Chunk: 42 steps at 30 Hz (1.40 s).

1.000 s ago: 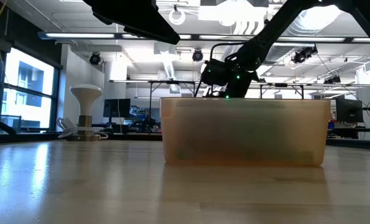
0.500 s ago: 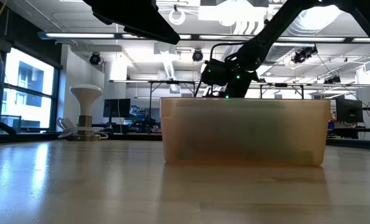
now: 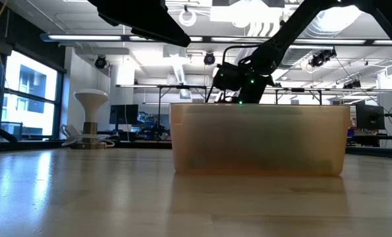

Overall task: Pick & Place Dice
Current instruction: Put the small dark blue die into the orange bin

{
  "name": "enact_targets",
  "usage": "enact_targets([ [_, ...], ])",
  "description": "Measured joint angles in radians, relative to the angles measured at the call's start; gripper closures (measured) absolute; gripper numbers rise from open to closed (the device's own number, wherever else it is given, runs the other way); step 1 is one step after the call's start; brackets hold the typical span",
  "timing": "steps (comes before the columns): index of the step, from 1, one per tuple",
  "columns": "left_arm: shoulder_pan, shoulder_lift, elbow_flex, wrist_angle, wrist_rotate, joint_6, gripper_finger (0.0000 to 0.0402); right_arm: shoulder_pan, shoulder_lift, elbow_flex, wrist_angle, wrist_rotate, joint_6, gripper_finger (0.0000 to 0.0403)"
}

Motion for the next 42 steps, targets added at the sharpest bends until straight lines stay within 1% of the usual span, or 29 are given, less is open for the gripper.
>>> enact_targets([
  [6,0.000,0.000,0.000,0.000,0.000,0.000,0.0274,0.000,0.000,0.000,0.000,0.000,0.000,0.0289],
  [14,0.000,0.000,0.000,0.000,0.000,0.000,0.0274,0.001,-0.001,0.000,0.000,-0.001,-0.019,0.0337],
  [16,0.000,0.000,0.000,0.000,0.000,0.000,0.0274,0.001,-0.001,0.000,0.000,-0.004,-0.019,0.0344],
  [23,0.000,0.000,0.000,0.000,0.000,0.000,0.0274,0.001,-0.001,0.000,0.000,-0.005,-0.019,0.0335],
  [28,0.000,0.000,0.000,0.000,0.000,0.000,0.0274,0.001,-0.001,0.000,-0.001,-0.005,-0.024,0.0344],
  [36,0.000,0.000,0.000,0.000,0.000,0.000,0.0274,0.001,-0.001,0.000,-0.001,-0.003,-0.052,0.0348],
  [42,0.000,0.000,0.000,0.000,0.000,0.000,0.0274,0.003,-0.010,0.000,-0.004,0.023,-0.052,0.0350],
])
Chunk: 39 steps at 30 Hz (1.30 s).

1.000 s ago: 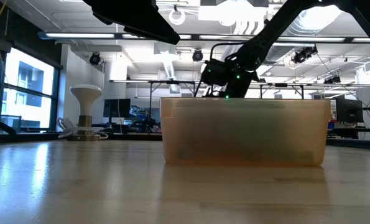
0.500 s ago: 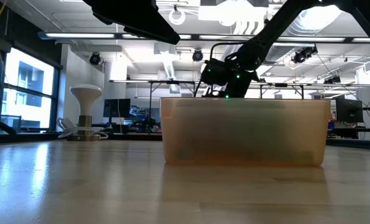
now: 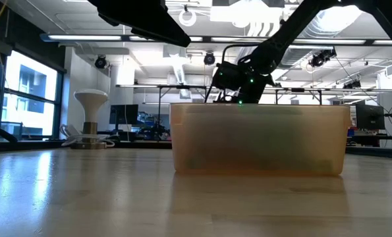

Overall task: Pick & Place Dice
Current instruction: Put the small dark blue die into the orange bin

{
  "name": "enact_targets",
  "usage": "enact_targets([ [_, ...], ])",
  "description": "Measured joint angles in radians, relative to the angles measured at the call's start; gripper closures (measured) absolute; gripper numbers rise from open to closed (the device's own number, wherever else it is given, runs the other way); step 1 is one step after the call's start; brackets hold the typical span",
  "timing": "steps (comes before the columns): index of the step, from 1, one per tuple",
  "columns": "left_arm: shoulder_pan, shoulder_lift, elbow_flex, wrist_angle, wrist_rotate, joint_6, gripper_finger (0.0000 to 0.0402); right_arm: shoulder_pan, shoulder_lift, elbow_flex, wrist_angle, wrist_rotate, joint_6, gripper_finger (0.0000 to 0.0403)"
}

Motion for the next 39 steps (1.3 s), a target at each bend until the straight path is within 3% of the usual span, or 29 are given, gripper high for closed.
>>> enact_targets([
  [23,0.000,0.000,0.000,0.000,0.000,-0.001,0.0274,0.077,-0.168,-0.002,-0.038,0.114,-0.049,0.0351],
  [39,0.000,0.000,0.000,0.001,0.000,0.000,0.0274,0.196,-0.307,0.000,-0.092,0.234,-0.073,0.0351],
])
